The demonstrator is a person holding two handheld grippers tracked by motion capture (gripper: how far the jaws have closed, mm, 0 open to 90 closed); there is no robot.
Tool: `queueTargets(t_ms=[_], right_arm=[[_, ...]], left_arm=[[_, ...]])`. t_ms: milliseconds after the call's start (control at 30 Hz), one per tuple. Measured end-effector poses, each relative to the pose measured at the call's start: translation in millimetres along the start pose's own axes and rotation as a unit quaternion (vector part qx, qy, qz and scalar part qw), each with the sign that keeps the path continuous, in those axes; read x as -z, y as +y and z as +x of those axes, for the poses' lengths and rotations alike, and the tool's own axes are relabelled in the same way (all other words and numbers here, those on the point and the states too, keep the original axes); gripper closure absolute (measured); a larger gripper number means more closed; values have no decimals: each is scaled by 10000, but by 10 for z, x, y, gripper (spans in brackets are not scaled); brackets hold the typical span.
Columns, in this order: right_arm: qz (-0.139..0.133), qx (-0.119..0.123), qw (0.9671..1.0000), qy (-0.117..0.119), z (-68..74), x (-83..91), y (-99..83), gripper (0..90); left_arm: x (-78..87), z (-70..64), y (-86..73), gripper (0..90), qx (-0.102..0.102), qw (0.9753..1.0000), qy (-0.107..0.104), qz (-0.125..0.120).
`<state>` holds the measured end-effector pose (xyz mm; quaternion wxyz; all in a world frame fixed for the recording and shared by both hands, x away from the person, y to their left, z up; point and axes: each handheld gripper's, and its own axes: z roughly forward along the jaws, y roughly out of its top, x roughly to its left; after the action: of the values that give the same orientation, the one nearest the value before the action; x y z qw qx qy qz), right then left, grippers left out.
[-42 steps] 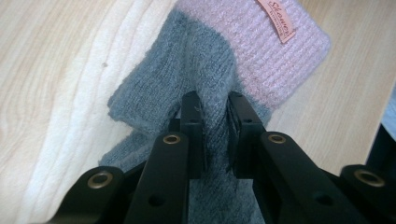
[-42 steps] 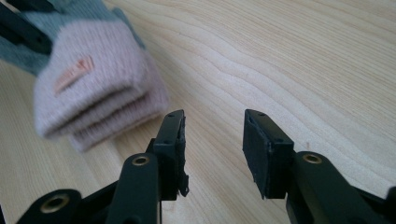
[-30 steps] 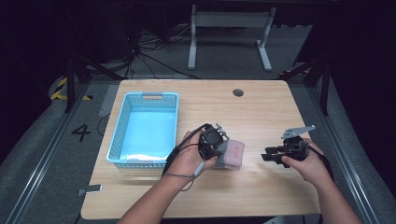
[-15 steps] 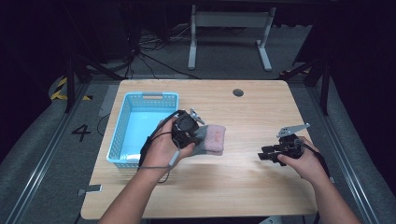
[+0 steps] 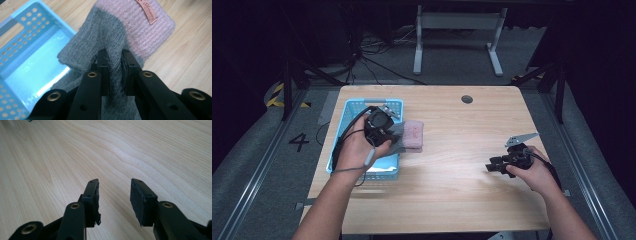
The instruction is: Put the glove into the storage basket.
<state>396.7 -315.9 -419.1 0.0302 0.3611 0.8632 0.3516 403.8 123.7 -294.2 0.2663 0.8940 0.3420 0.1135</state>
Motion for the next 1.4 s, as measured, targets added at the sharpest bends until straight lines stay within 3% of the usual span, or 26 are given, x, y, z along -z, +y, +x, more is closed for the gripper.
queueTargets(t_ms=[400,600,900,967,1400], right_arm=[[27,-99,9999,-49,18,3,-64,597],[57,-117,9999,-52,19,-6,-78,596],[76,-84,9999,-40,41,-28,-80,592],[45,-72,10000,-40,49,-28,-84,589],[93,-71,9999,-45,66,-38,-110,585]], left_arm=[[58,496,-248,798,183,9997,80,100],[-28,750,-355,799,377,9989,65,288],[-289,930,-504,805,545,9975,56,442],[-360,944,-540,805,500,9972,92,549],[-666,1027,-657,817,435,9968,-117,666]])
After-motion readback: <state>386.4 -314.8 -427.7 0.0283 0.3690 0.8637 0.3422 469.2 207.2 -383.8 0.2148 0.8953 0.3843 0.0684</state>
